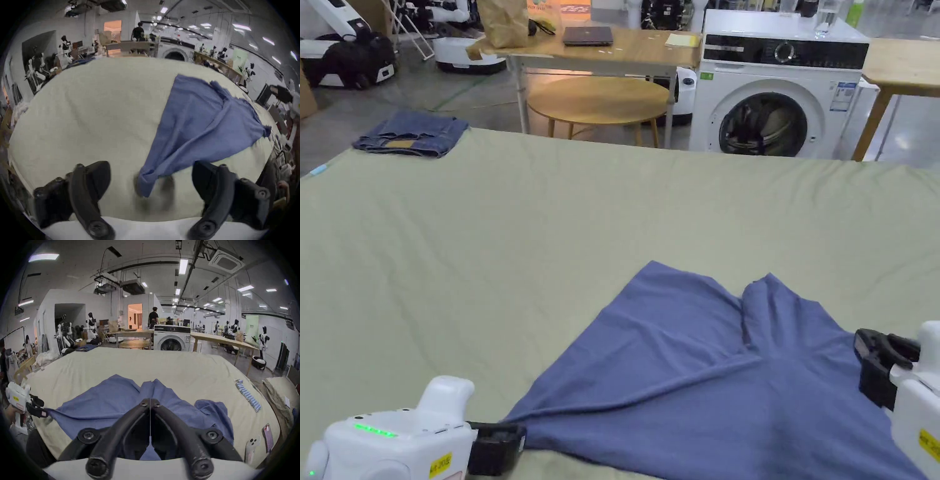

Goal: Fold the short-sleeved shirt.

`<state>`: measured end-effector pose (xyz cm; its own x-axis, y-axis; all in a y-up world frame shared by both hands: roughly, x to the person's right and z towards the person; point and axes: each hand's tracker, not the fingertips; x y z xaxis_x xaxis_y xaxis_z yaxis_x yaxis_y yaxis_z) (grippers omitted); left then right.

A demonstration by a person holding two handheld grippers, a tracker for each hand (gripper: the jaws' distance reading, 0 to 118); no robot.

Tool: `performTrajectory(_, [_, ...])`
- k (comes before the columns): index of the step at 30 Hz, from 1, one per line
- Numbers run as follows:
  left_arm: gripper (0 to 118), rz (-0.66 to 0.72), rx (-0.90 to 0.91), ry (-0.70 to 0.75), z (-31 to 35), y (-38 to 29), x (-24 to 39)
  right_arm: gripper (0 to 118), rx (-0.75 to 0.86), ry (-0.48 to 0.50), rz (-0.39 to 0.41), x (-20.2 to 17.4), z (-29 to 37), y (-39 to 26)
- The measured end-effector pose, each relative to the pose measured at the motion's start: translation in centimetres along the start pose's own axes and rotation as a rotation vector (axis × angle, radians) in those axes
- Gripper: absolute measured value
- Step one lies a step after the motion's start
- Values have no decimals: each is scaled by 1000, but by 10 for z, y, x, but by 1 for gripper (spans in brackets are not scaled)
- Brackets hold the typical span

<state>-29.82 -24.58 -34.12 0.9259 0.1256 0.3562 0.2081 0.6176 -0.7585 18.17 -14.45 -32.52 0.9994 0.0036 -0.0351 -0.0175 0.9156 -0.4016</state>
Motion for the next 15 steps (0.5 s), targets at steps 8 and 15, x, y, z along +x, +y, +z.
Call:
performTrajectory(8, [3, -63, 41, 28, 1, 12, 16, 0, -91, -71, -23, 57, -53, 12])
performTrajectory(15, [3, -77, 62, 20, 31, 32, 37, 89, -338, -76, 37, 124, -177, 13])
